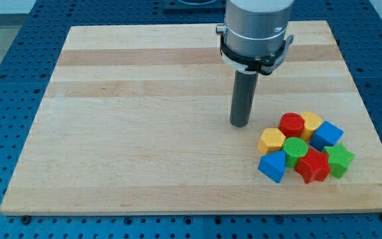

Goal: Place your hand at the bottom right of the board

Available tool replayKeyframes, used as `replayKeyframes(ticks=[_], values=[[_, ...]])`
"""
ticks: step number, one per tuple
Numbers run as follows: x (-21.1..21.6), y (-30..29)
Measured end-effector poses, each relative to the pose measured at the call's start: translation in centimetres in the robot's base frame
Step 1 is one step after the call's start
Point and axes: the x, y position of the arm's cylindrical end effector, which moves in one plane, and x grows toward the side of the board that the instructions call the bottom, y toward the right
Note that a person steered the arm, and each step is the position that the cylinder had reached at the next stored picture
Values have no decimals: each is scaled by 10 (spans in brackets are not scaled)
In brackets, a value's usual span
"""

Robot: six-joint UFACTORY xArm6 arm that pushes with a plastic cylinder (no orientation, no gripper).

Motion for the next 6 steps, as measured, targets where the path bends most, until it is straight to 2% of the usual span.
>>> replayKeyframes(ticks=[1,2,3,4,5,6], values=[[-51,14],[-82,101],[-52,207],[-5,236],[4,236],[79,235]])
